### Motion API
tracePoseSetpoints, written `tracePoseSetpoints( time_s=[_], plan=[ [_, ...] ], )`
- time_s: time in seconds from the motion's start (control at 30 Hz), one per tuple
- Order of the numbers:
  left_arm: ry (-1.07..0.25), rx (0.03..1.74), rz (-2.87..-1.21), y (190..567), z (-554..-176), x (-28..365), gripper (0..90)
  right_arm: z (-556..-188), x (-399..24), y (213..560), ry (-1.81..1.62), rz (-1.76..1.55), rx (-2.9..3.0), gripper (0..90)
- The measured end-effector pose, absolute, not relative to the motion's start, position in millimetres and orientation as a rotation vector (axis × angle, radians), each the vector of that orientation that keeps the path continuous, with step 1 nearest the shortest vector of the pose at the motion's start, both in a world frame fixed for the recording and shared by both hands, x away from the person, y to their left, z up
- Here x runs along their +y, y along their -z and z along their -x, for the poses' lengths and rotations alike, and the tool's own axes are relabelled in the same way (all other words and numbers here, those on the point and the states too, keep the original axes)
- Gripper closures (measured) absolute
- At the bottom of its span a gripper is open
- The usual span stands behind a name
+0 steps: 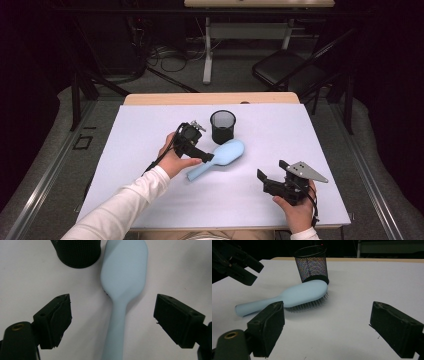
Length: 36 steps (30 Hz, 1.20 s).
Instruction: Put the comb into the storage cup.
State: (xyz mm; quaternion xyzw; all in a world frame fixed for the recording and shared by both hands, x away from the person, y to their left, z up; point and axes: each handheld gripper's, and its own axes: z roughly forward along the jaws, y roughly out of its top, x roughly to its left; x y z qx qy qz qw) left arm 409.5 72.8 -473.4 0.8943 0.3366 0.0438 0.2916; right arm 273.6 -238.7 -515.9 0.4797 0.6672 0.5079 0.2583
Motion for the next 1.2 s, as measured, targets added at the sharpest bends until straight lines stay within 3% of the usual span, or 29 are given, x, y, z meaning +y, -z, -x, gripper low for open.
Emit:
tracePoseSetpoints(
  time_s=[1.2],
  plan=[
    [-0.116,0.922,-2.453,490.7,-412.3,57.9,22.5,-273.7,-238.9,516.2,-1.38,-1.302,1.815,13.9]
  ],
)
